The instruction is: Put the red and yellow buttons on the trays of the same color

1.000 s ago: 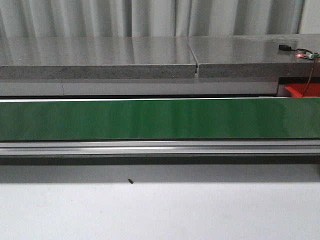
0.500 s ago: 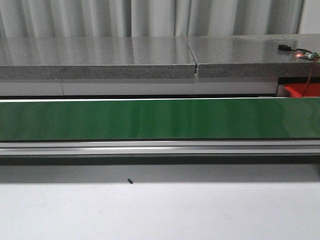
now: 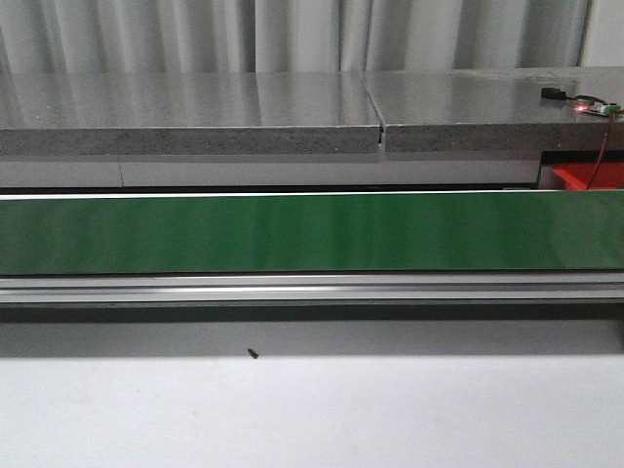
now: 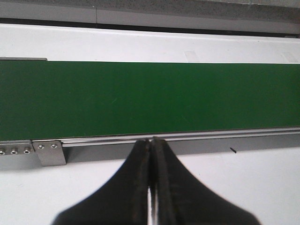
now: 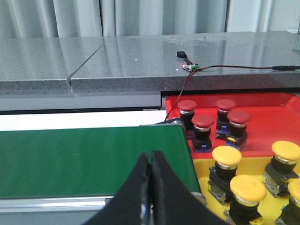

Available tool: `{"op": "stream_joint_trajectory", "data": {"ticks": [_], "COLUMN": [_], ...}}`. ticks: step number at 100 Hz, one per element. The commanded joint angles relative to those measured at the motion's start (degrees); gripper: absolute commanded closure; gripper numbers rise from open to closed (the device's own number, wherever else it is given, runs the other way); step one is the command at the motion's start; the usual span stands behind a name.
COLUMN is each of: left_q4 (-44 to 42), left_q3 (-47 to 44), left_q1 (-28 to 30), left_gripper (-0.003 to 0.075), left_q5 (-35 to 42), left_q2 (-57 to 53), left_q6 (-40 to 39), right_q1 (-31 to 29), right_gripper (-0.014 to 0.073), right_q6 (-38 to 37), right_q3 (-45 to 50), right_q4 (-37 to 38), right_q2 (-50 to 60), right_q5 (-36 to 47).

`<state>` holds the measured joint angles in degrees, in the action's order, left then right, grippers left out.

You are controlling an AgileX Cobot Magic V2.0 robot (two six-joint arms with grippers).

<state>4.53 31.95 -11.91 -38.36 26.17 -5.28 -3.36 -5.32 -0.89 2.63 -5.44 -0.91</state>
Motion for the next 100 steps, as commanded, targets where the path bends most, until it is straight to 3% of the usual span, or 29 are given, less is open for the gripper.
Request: {"op": "stream_joint_trajectory", "data": {"ticks": [1, 17, 100], "left_q4": [0.46, 0.46, 0.46], "left_q3": [1.59, 1.59, 1.59], "left_q1": [-0.41, -0.41, -0.41], "left_gripper": [0.0739, 0.0739, 0.0739], "left_q5": [3.76, 3.76, 3.76], "left_q2": [0.24, 0.24, 0.24], "left_q6": [-0.35, -0.35, -0.35], "right_q1": [-0.29, -0.29, -0.35], "right_gripper": [0.0661, 0.0661, 0.0661], "right_q6": [0.02, 0.02, 0.02], "right_q3": [0.50, 1.63, 1.64], "right_q4": [0.84, 0.91, 0.86], "right_q2": [1.86, 7.48, 7.26], "right_q5": [5.20, 1.60, 1.53]}}
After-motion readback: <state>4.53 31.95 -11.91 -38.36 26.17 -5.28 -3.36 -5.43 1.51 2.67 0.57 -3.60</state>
